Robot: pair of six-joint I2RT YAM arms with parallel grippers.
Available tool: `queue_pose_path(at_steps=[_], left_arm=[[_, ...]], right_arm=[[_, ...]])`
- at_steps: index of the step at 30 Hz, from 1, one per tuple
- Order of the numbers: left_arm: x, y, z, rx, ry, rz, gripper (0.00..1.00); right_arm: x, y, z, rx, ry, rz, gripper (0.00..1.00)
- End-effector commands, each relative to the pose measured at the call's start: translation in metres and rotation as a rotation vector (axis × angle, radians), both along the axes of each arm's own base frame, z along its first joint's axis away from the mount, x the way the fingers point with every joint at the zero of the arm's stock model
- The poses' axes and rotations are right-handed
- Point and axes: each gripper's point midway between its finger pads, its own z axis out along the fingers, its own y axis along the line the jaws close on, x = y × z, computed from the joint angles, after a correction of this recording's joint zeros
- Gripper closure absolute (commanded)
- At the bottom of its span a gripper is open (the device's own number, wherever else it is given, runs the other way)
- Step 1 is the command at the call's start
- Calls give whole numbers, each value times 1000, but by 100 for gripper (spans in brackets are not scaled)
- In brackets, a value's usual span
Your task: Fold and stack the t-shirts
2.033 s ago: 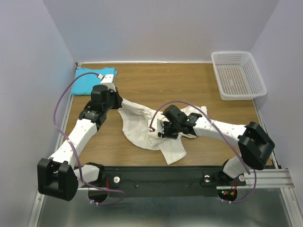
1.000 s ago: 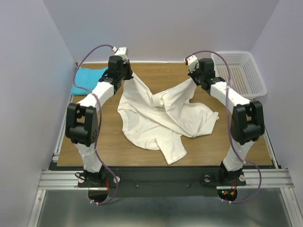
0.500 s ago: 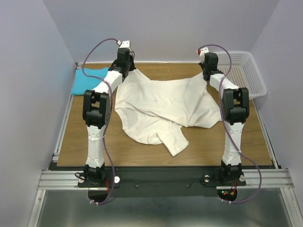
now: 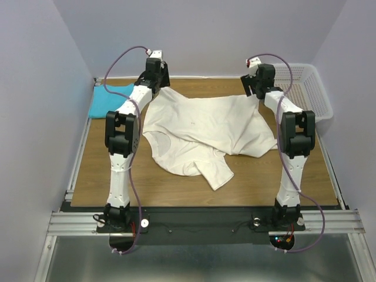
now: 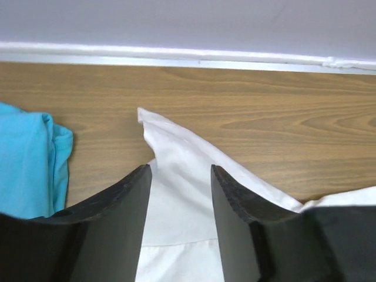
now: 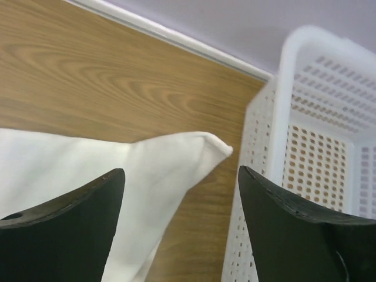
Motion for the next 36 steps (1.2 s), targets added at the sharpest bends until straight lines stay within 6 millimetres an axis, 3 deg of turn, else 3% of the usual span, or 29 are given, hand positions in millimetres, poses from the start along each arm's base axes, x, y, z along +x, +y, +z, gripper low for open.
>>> queue_pose_path(at_steps=[1,2,3,4,6,7,8,9,10,11,12,13,14,15,16,18,19,21,23,28,33,36], left_arm=[[-22,-5,159,-59,-300,-81,39],[-33,-7,153,-58,-292,-110,35],[-42,-4,160,-58,-302,-111,34],[-62,0,195,-68,-358,-114,33],[-87,4,200,-77,-350,-117,32],[-115,9,197,-88,-327,-122,32],[-131,11,191,-100,-307,-125,32],[-154,13,144,-133,-199,-111,32],[-184,14,163,-177,-232,-130,32],[-203,15,152,-206,-210,-135,32],[-229,15,103,-237,-105,-129,32],[-256,14,115,-317,-125,-128,32],[-275,10,103,-371,-87,-144,32],[-300,10,60,-406,16,-128,32],[-322,3,66,-527,25,-130,32],[-357,-3,33,-621,98,-138,33],[-367,-5,24,-685,140,-108,33],[-384,-4,1,-730,176,-70,33],[-386,-2,-8,-785,183,-18,33],[-388,2,-42,-825,263,114,35],[-395,-8,-69,-844,390,179,36],[-396,-16,-75,-839,412,179,36]], right_arm=[[-15,47,114,181,-167,228,13],[-27,61,111,214,-135,299,10],[-37,71,116,237,-123,352,9],[-53,76,137,227,-140,406,9],[-86,95,120,276,-51,520,7],[-111,103,134,270,-41,597,7],[-125,105,131,275,-18,618,7],[-147,106,109,295,53,628,7],[-162,105,103,277,83,646,7],[-186,101,107,271,104,636,7],[-207,97,82,274,170,626,7],[-222,90,72,276,204,601,8],[-237,82,63,266,238,565,8],[-251,76,70,253,220,547,8],[-272,68,46,270,284,505,8],[-293,56,40,265,296,445,9],[-303,46,23,260,334,385,9],[-314,42,16,280,353,334,12],[-320,31,6,296,371,270,16],[-319,21,-6,343,407,168,23],[-318,-9,-25,379,452,0,32],[-318,-30,-38,424,474,-97,39]])
